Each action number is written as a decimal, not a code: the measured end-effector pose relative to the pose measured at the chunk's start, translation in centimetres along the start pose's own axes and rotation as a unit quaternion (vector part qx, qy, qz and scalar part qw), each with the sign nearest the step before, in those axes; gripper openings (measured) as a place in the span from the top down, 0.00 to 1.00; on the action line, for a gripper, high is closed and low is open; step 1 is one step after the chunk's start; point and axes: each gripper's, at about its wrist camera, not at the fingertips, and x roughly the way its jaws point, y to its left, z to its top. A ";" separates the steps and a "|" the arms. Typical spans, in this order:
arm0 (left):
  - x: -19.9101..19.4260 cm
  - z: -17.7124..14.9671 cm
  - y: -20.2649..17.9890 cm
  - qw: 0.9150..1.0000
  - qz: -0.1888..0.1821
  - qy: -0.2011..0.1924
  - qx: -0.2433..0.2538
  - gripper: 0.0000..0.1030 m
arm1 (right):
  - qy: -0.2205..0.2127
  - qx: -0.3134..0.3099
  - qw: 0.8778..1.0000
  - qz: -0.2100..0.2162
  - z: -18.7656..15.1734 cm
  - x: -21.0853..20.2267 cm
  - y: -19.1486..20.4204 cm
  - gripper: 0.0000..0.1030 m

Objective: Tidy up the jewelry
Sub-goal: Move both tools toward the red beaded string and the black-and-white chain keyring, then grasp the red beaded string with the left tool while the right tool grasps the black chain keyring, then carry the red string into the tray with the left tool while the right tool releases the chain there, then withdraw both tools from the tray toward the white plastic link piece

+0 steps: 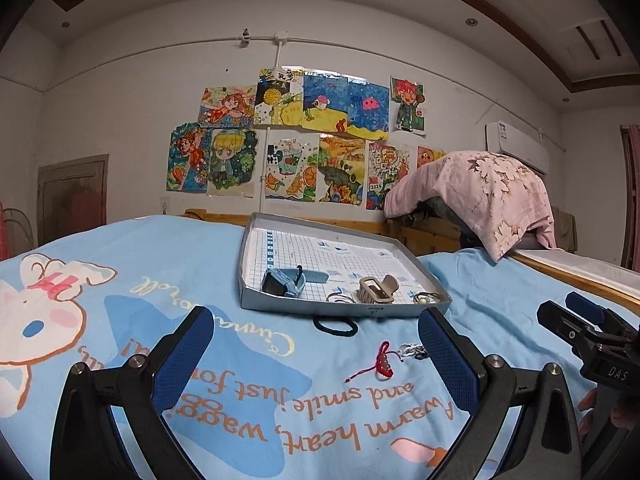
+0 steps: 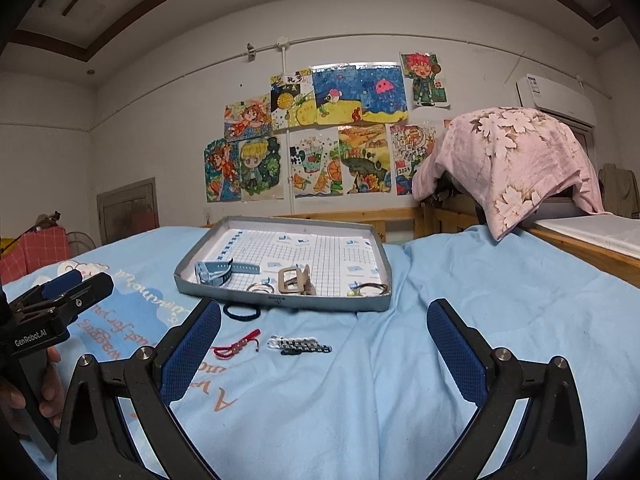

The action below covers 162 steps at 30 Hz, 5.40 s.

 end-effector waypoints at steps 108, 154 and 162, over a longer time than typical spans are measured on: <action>15.3 -4.3 0.5 0.939 -0.183 0.284 -0.064 0.90 | 0.300 -0.089 0.929 0.195 -4.3 16.4 4.1 0.97; 25.7 2.3 -2.7 0.957 -0.079 0.281 -0.002 0.51 | 0.217 0.003 0.975 0.045 1.6 25.4 -0.8 0.64; 18.6 4.6 -1.7 0.983 -0.073 0.166 -0.021 0.10 | 0.120 0.048 0.991 0.027 3.4 19.6 -3.5 0.33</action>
